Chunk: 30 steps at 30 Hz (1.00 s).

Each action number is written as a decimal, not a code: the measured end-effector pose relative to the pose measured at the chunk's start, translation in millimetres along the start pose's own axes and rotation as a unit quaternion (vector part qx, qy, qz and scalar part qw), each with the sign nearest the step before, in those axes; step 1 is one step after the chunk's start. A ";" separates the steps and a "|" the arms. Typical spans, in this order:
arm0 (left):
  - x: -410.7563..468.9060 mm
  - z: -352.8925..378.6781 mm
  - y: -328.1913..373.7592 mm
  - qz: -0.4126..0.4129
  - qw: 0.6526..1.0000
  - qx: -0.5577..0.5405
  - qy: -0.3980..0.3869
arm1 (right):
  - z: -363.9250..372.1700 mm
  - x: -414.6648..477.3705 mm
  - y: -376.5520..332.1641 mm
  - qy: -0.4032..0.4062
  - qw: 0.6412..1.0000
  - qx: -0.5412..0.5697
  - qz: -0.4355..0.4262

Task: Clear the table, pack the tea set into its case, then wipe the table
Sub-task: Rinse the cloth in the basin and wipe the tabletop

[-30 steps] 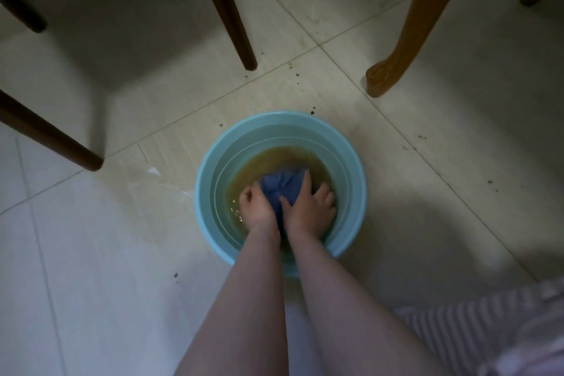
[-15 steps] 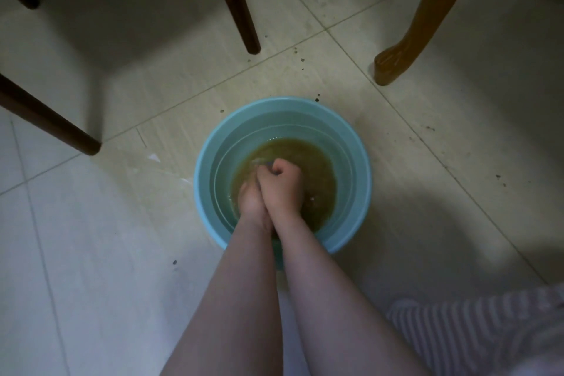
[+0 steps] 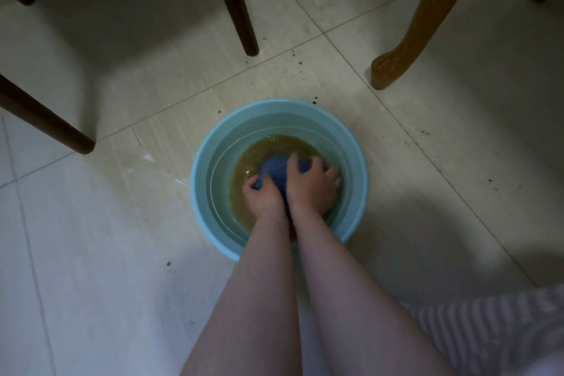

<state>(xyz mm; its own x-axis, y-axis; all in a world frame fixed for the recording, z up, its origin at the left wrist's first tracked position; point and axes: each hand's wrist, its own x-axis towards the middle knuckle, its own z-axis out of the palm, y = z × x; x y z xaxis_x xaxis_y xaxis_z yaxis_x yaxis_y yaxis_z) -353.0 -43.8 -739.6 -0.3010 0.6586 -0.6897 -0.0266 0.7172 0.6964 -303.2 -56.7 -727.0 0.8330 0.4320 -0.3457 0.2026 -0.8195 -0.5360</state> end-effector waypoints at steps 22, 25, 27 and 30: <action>-12.1 -33.0 -4.4 -0.146 0.935 -0.236 -0.218 | 3.3 -29.0 -12.0 -0.099 0.979 0.066 -0.168; -21.1 -30.1 -7.5 -0.161 0.937 -0.237 -0.202 | 7.4 -27.3 -1.6 -0.044 0.982 0.009 -0.185; -23.9 -22.3 -7.3 -0.113 0.951 -0.236 -0.165 | 9.5 -19.8 2.8 0.017 0.985 0.019 -0.171; -10.5 -13.2 -11.0 0.004 0.995 -0.099 -0.011 | 12.3 -7.6 11.3 0.066 0.988 -0.010 -0.136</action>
<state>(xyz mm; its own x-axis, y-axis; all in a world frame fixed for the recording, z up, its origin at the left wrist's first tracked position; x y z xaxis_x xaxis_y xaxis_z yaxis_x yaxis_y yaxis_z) -362.1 -61.7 -737.4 -0.2818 0.6704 -0.6865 -0.2130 0.6539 0.7260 -313.5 -64.6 -739.9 0.8059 0.5857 -0.0864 0.4378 -0.6878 -0.5790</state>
